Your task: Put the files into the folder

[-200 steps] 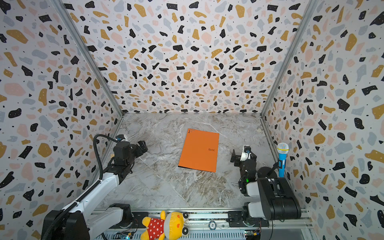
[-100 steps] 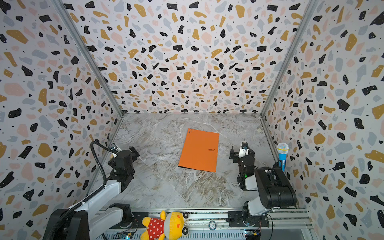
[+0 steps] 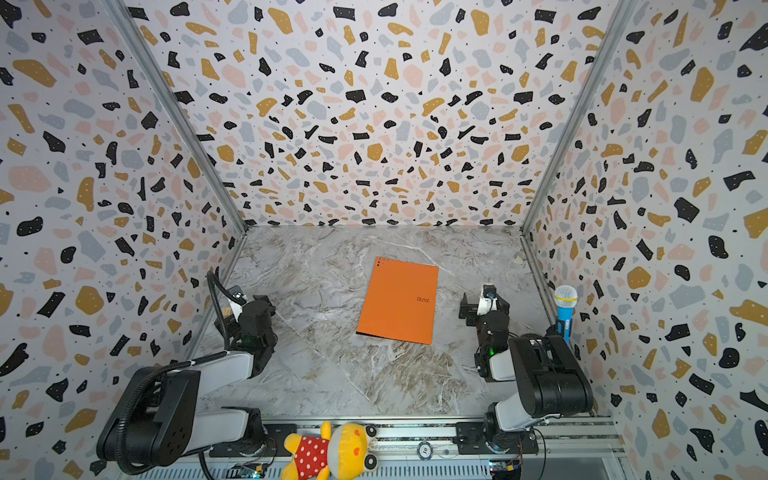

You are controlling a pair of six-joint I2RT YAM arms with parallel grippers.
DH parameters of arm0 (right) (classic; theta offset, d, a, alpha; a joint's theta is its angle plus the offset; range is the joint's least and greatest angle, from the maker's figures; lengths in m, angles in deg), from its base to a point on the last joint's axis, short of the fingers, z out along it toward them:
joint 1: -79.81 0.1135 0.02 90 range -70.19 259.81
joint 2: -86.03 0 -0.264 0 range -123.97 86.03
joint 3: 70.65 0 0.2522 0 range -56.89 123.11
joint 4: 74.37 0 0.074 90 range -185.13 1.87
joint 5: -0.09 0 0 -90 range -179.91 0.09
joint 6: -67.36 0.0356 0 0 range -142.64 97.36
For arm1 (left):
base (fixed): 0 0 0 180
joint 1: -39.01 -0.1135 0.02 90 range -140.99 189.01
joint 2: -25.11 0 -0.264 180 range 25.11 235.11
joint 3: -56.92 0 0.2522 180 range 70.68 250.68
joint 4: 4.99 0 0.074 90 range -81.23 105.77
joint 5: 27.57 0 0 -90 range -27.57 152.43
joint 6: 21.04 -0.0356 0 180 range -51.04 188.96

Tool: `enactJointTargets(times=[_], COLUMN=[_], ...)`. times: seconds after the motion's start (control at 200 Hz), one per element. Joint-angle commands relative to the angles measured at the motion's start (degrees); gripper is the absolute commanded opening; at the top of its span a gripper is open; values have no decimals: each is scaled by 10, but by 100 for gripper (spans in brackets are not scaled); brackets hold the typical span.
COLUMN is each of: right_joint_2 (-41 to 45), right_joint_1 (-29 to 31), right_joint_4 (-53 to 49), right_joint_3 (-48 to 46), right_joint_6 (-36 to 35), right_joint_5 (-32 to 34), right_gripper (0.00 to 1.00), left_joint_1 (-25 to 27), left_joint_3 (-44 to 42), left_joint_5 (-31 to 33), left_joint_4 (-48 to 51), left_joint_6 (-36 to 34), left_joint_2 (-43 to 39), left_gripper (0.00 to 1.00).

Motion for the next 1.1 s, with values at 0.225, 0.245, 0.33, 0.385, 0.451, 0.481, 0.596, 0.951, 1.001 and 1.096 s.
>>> enactJointTargets(times=[0.225,0.245,0.33,0.385,0.451,0.481,0.596,0.951,1.001,1.096], right_joint_2=[9,9,8,8,8,8,9,8,8,8], right_joint_1=[3,3,3,3,2,3,3,3,3,3], right_joint_4=[3,3,3,3,3,3,3,3,3,3], right_joint_3=[6,6,6,6,6,6,6,6,6,6], right_joint_6=[-6,-7,-6,-6,-6,-6,-6,-6,-6,-7], right_joint_5=[-5,-5,-5,-5,-5,-5,-5,-5,-4,-5], right_gripper=[99,99,99,99,99,99,99,99,99,99], left_joint_1=[-5,-6,-6,-6,-6,-6,-6,-7,-7,-7], left_joint_3=[-57,-50,-27,-23,-35,-44,-70,-58,-49,-26], left_joint_5=[7,7,-29,-50,-52,-50,-48,-75,-84,-141], left_joint_4=[-145,-136,-115,-110,-122,-131,-154,-115,-104,-47], left_joint_6=[-55,-54,-70,-79,-79,-78,-74,-78,-74,-52], left_joint_2=[-35,-30,-11,-8,-18,-26,-51,-78,-74,-88], left_gripper=[100,99,100,100,99,100,99,99,99,100])
